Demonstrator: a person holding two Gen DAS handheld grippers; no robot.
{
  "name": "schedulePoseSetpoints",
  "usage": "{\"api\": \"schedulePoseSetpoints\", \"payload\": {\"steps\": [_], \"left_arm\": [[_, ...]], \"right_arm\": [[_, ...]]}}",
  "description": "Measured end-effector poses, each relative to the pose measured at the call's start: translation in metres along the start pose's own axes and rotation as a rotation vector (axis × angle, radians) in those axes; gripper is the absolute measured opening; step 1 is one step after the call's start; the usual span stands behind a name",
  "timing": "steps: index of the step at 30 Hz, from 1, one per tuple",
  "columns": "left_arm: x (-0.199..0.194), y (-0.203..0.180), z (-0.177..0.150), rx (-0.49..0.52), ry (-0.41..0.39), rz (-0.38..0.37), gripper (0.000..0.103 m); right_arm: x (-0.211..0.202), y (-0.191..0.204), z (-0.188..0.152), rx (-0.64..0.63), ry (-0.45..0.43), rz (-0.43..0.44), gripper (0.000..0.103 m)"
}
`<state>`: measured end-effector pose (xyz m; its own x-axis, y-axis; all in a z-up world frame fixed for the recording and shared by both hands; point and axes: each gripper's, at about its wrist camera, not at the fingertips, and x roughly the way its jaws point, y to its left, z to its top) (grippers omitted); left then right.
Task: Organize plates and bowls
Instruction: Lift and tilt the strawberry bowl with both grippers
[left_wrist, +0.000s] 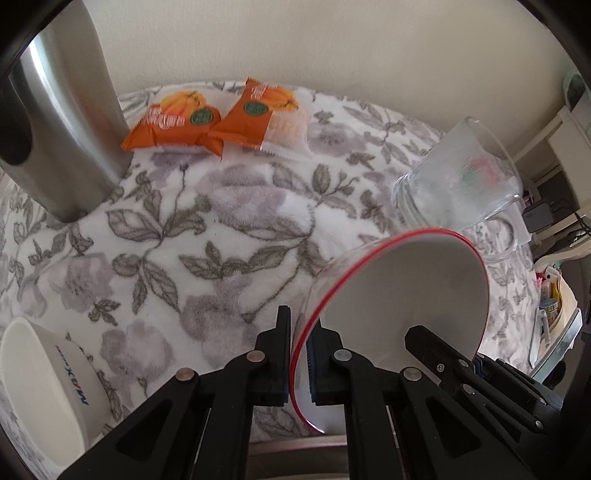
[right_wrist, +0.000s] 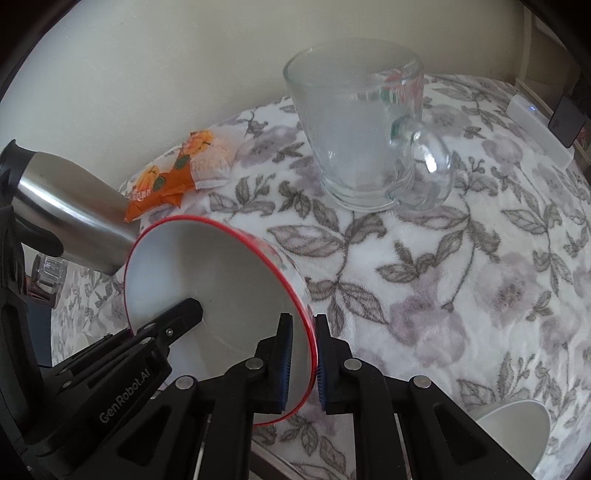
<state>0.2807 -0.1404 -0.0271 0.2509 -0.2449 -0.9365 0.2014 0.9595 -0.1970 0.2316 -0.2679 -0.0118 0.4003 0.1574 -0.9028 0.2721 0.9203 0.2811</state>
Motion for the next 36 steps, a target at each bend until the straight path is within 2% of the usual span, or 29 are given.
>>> {"api": "schedulePoseSetpoints", "payload": {"steps": [6, 15, 27, 36], "left_arm": [[-0.023, -0.006, 0.001, 0.012, -0.064, -0.012, 0.009], [-0.034, -0.013, 0.000, 0.040, -0.092, 0.000, 0.009], [-0.012, -0.021, -0.003, 0.059, -0.047, 0.009, 0.009], [0.000, -0.023, 0.009, 0.081, -0.031, 0.023, 0.009]], "right_arm": [[-0.020, 0.006, 0.002, -0.028, -0.052, -0.016, 0.013], [-0.030, 0.001, 0.003, -0.019, -0.068, -0.014, 0.013], [-0.009, -0.015, 0.001, 0.007, -0.034, -0.033, 0.013], [0.006, -0.017, 0.008, -0.011, -0.031, -0.025, 0.013]]}}
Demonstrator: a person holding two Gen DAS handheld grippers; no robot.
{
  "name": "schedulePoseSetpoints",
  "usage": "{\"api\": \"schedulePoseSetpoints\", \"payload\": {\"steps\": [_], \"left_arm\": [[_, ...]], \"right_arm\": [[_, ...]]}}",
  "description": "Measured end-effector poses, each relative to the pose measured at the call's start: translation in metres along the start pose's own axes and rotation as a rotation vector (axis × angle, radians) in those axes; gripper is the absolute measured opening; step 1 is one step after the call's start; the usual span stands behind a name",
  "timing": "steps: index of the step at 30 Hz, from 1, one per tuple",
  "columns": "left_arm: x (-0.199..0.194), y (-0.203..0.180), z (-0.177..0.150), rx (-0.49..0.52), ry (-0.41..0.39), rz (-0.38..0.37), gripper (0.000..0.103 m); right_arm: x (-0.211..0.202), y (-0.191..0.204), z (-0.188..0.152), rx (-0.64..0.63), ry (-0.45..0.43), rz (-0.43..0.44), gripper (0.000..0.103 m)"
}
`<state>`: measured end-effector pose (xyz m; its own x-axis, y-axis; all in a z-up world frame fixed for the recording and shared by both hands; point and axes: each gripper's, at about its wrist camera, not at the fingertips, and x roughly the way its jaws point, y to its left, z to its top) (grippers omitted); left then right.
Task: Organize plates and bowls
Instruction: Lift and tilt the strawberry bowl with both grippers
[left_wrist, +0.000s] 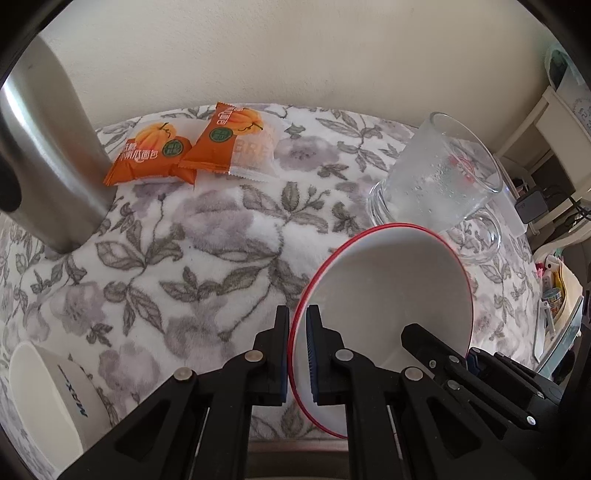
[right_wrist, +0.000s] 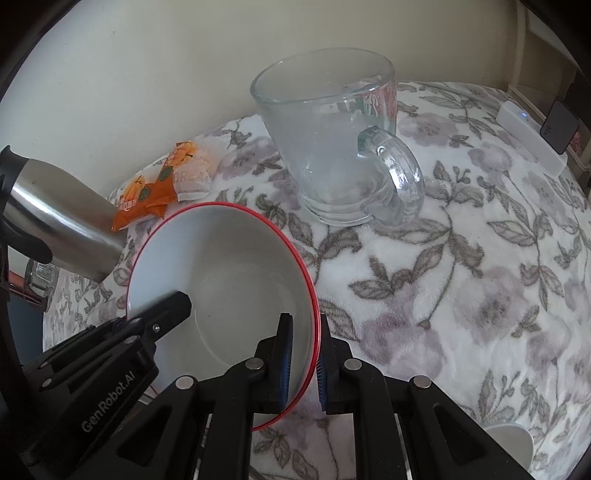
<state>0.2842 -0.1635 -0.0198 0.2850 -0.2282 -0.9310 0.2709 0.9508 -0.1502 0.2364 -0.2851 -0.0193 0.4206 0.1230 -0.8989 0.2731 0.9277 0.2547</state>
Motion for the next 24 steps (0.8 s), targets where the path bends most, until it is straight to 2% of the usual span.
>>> {"api": "schedulePoseSetpoints", "payload": {"steps": [4, 11, 17, 24], "left_arm": [[0.005, -0.002, 0.007, 0.008, -0.002, 0.014, 0.009], [-0.002, 0.001, 0.004, -0.023, -0.031, -0.024, 0.009], [-0.044, 0.000, -0.007, -0.031, -0.109, -0.024, 0.009], [-0.091, 0.009, -0.045, -0.055, -0.166, -0.033, 0.009]], "right_arm": [[0.005, 0.002, 0.004, -0.012, -0.001, -0.005, 0.013], [-0.011, 0.003, 0.006, -0.016, -0.046, 0.003, 0.013], [-0.048, 0.014, -0.005, -0.049, -0.118, 0.013, 0.013], [-0.086, 0.035, -0.044, -0.110, -0.151, 0.023, 0.013]]}}
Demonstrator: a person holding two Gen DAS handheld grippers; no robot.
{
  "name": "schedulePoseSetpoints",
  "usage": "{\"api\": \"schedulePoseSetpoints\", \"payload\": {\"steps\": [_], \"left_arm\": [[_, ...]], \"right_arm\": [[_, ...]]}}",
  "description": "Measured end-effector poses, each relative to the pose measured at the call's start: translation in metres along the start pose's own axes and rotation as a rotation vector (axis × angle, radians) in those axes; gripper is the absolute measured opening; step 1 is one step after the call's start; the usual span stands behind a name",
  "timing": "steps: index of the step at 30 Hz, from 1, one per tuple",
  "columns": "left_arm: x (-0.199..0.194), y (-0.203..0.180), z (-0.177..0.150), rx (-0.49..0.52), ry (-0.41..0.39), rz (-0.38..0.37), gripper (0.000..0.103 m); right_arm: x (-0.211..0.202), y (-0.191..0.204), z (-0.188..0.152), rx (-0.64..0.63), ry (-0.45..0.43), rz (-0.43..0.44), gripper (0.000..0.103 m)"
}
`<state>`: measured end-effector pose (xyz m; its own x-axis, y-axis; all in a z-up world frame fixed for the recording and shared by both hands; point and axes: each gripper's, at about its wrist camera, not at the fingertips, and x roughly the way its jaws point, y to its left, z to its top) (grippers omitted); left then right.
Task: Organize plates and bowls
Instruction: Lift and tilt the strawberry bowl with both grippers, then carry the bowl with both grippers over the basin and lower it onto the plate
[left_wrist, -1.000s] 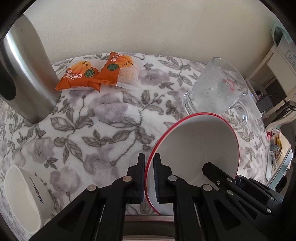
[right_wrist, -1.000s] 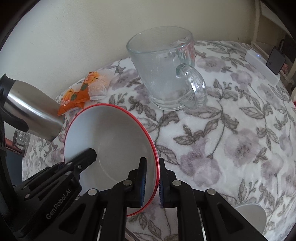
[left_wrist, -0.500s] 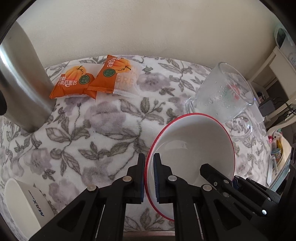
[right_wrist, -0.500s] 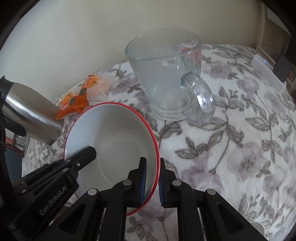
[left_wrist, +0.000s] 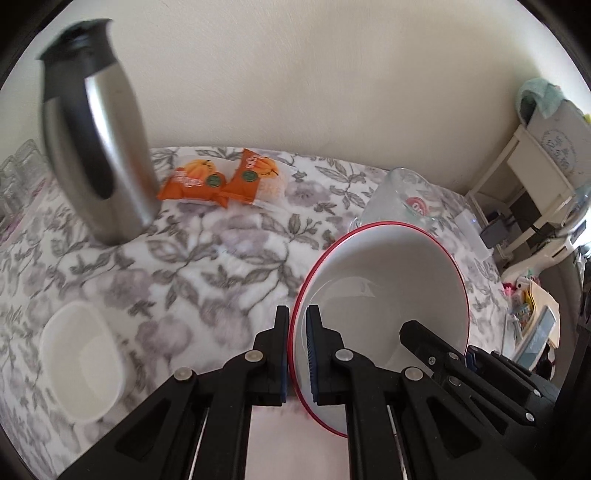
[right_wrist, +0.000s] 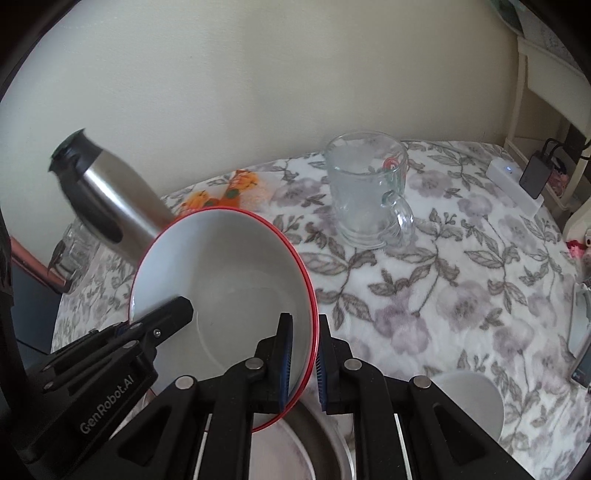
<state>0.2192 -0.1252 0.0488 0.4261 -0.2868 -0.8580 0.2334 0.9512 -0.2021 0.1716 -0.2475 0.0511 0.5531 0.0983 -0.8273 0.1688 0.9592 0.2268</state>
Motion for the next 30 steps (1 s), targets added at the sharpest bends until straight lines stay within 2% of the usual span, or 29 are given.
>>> {"api": "schedulePoseSetpoints", "payload": {"steps": [4, 10, 18, 25, 30], "left_arm": [[-0.023, 0.009, -0.023, -0.024, -0.018, -0.005, 0.009], [-0.049, 0.026, -0.059, -0.107, -0.030, -0.062, 0.009], [-0.080, 0.049, -0.095, -0.180, -0.069, -0.096, 0.009], [-0.088, 0.070, -0.114, -0.219, -0.086, -0.100, 0.009], [-0.086, 0.080, -0.117, -0.235, -0.076, -0.122, 0.009]], "right_arm": [[-0.018, 0.008, -0.020, -0.015, 0.001, 0.011, 0.013], [-0.045, 0.022, -0.050, -0.047, -0.012, 0.006, 0.013], [-0.064, 0.041, -0.083, -0.075, -0.005, 0.018, 0.013], [-0.066, 0.060, -0.108, -0.084, -0.010, 0.007, 0.013], [-0.062, 0.063, -0.114, -0.069, -0.013, 0.007, 0.013]]}}
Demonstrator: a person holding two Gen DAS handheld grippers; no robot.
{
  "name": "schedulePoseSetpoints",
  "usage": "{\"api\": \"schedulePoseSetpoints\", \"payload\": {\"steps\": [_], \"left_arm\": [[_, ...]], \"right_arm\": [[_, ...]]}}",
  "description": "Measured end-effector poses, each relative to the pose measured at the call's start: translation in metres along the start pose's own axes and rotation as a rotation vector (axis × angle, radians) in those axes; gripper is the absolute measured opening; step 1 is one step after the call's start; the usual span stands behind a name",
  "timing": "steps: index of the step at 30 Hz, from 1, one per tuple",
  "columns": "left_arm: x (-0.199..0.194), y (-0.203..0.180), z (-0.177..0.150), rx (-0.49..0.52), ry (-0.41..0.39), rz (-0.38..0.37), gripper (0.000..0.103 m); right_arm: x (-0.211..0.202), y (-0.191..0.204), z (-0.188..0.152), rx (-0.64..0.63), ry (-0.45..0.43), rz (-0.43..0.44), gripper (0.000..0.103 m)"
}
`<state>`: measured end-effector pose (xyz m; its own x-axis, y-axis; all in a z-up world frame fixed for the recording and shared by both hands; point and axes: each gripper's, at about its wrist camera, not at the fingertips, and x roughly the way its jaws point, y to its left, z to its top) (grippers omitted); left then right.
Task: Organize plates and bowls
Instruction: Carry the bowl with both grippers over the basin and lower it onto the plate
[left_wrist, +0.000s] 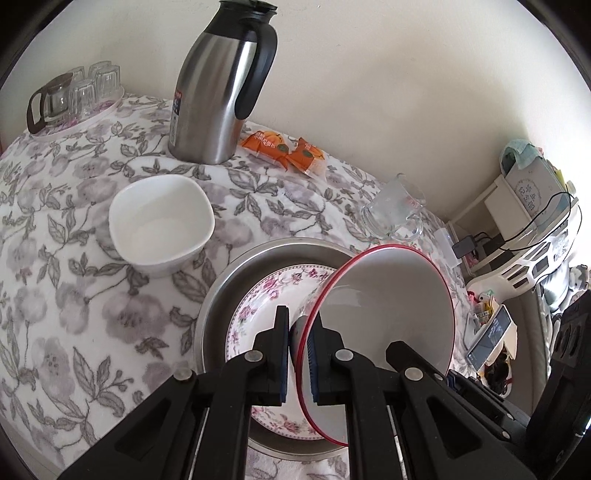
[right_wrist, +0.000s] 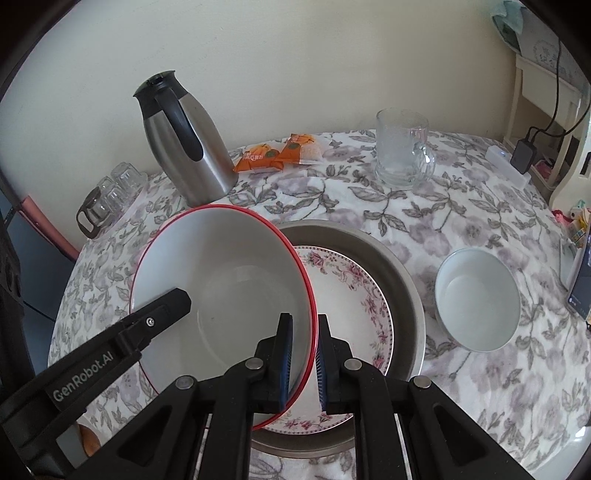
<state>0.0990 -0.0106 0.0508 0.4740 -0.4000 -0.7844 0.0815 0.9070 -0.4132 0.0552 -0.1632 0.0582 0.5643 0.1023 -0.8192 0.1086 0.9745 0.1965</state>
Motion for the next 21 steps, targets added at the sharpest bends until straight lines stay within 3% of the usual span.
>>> {"api": "schedulePoseSetpoints", "payload": {"steps": [21], "left_arm": [[0.046, -0.004, -0.004, 0.003, 0.096, 0.048, 0.009]], "right_arm": [[0.047, -0.029, -0.010, 0.067, 0.070, -0.006, 0.013]]}}
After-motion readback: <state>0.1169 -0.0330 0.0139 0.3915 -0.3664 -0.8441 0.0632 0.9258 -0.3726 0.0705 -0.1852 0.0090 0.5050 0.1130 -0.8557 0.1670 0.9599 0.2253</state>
